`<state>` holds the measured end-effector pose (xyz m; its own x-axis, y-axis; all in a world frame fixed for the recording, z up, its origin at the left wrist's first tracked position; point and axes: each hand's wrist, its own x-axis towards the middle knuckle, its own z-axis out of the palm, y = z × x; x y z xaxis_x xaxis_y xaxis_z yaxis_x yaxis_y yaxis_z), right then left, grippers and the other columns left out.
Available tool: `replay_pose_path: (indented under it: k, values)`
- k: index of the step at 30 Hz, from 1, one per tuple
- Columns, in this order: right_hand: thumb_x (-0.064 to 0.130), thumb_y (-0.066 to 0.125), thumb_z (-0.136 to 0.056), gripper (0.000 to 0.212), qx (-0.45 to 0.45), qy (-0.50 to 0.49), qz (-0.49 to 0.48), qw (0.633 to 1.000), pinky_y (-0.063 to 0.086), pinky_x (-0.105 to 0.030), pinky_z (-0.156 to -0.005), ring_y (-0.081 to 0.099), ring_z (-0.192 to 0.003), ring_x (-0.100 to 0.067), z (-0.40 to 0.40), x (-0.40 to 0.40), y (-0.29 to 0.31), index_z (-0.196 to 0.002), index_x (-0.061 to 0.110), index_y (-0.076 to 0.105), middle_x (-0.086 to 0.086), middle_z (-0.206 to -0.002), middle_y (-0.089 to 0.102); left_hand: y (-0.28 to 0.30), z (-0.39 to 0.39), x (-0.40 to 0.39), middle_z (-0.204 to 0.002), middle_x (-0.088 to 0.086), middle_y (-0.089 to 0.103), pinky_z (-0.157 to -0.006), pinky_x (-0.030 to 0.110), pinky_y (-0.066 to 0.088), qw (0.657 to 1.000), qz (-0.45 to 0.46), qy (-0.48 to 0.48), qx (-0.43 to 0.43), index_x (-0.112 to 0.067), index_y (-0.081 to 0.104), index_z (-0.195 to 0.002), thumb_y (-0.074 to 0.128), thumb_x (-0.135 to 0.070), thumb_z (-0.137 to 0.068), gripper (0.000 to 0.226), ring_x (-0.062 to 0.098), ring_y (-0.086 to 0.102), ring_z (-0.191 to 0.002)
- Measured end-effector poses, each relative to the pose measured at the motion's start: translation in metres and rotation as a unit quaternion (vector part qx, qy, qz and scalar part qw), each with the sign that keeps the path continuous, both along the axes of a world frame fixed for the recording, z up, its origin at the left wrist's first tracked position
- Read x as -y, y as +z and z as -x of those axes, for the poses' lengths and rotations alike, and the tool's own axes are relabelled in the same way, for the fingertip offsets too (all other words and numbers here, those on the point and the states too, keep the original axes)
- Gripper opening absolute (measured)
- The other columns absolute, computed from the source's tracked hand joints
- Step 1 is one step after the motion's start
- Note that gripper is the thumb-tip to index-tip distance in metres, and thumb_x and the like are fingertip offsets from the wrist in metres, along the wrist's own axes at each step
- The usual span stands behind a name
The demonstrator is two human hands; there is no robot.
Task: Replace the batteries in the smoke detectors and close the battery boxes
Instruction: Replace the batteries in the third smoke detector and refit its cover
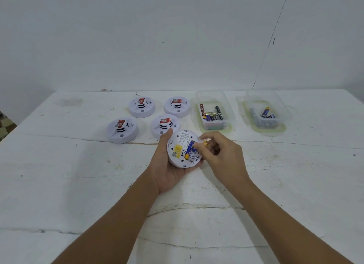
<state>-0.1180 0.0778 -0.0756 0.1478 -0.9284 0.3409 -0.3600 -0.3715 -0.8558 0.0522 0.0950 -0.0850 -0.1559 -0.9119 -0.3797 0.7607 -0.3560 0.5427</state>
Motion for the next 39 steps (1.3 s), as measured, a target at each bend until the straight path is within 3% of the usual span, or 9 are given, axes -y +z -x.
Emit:
replay_pose_path:
  k: [3,9,12,18,28,33,39]
  values:
    - [0.029,0.081,-0.090,0.025,0.028,-0.017,-0.014,0.999,0.046,-0.018,-0.060,0.057,-0.065,-0.006,-0.007,-0.003,-0.003,-0.101,0.024,0.059,0.006,-0.070,0.063,0.003,0.000,-0.002,-0.136,0.028,0.064,-0.105,0.053,0.053,1.000,0.003,-0.003,0.004,-0.005,0.059,-0.140,0.049,-0.058,-0.102,0.066,0.040,0.067,-0.120]
    - [0.027,0.079,-0.092,0.011,0.069,-0.017,-0.042,0.997,0.053,-0.025,-0.065,0.063,-0.070,-0.012,-0.015,-0.007,-0.008,-0.093,0.020,0.070,0.004,-0.073,0.068,0.005,0.000,-0.003,-0.137,0.030,0.062,-0.096,0.052,0.059,1.000,0.005,-0.006,-0.003,-0.002,0.055,-0.144,0.050,-0.058,-0.101,0.071,0.042,0.064,-0.125]
    - [0.025,0.080,-0.092,0.008,0.073,-0.015,-0.037,0.997,0.053,-0.023,-0.066,0.064,-0.070,-0.014,-0.015,-0.007,-0.011,-0.093,0.019,0.075,0.003,-0.073,0.069,0.004,0.001,-0.003,-0.136,0.032,0.062,-0.097,0.053,0.058,1.000,0.010,-0.010,-0.001,-0.001,0.057,-0.140,0.048,-0.058,-0.101,0.070,0.043,0.065,-0.122]
    - [0.025,0.082,-0.090,0.017,0.090,-0.031,-0.046,0.994,0.056,-0.029,-0.066,0.065,-0.070,-0.013,-0.019,-0.011,-0.018,-0.098,0.021,0.068,0.006,-0.073,0.068,0.001,0.000,-0.002,-0.136,0.030,0.063,-0.096,0.052,0.059,1.000,0.016,-0.010,0.009,-0.003,0.056,-0.143,0.048,-0.059,-0.102,0.070,0.043,0.062,-0.127]
    - [0.019,0.077,-0.095,0.014,0.018,-0.042,0.054,0.997,0.043,-0.014,-0.064,0.059,-0.070,-0.013,-0.017,-0.009,-0.031,-0.083,0.014,0.071,0.004,-0.073,0.061,-0.003,-0.001,-0.001,-0.129,0.028,0.067,-0.097,0.051,0.059,1.000,0.012,-0.015,0.007,0.000,0.069,-0.125,0.049,-0.059,-0.101,0.067,0.039,0.071,-0.112]
    - [0.023,0.074,-0.096,0.016,-0.021,-0.054,0.084,0.995,0.046,-0.024,-0.062,0.057,-0.070,-0.010,-0.018,-0.008,-0.036,-0.082,0.018,0.071,0.007,-0.072,0.060,-0.003,0.000,-0.002,-0.124,0.025,0.070,-0.100,0.049,0.057,1.000,0.005,-0.014,0.024,-0.002,0.076,-0.117,0.047,-0.060,-0.102,0.067,0.037,0.072,-0.110]
    - [0.027,0.068,-0.100,0.018,-0.054,-0.042,0.105,0.992,0.041,-0.018,-0.061,0.054,-0.069,-0.009,-0.017,-0.010,-0.037,-0.086,0.020,0.075,0.003,-0.071,0.058,0.003,0.001,-0.005,-0.120,0.024,0.071,-0.081,0.048,0.063,0.999,-0.002,-0.002,0.038,-0.004,0.062,-0.134,0.051,-0.059,-0.099,0.066,0.035,0.073,-0.104]
